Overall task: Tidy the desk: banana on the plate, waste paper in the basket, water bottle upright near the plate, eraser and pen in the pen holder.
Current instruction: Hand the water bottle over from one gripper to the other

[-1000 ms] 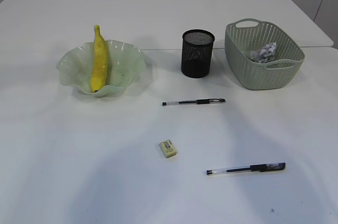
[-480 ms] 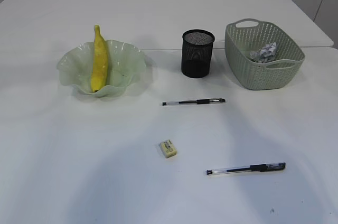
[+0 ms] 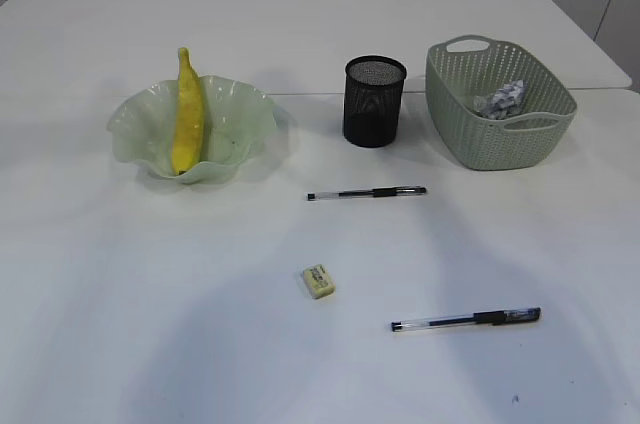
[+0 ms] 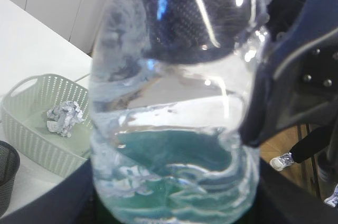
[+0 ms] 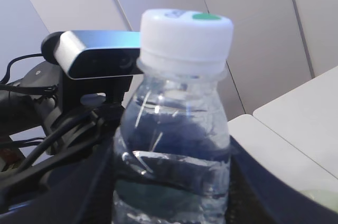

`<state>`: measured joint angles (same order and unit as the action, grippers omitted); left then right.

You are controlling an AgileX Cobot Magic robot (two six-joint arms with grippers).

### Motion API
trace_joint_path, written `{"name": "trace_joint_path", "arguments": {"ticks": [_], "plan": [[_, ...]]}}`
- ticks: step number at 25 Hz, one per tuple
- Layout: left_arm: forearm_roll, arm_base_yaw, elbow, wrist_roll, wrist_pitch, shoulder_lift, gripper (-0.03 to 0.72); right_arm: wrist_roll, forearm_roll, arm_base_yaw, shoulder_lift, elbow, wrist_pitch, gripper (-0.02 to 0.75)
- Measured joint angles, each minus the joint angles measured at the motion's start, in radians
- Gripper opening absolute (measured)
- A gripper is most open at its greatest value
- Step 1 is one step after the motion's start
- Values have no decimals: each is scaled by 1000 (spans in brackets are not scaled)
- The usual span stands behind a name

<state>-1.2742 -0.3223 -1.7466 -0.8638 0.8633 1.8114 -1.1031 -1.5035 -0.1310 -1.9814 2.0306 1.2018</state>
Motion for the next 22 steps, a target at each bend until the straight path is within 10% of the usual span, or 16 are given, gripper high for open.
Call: {"name": "trace_joint_path", "arguments": {"ticks": [22], "plan": [[7, 0, 0, -2, -5, 0, 386, 103, 0, 0, 0, 0, -9, 547]]}}
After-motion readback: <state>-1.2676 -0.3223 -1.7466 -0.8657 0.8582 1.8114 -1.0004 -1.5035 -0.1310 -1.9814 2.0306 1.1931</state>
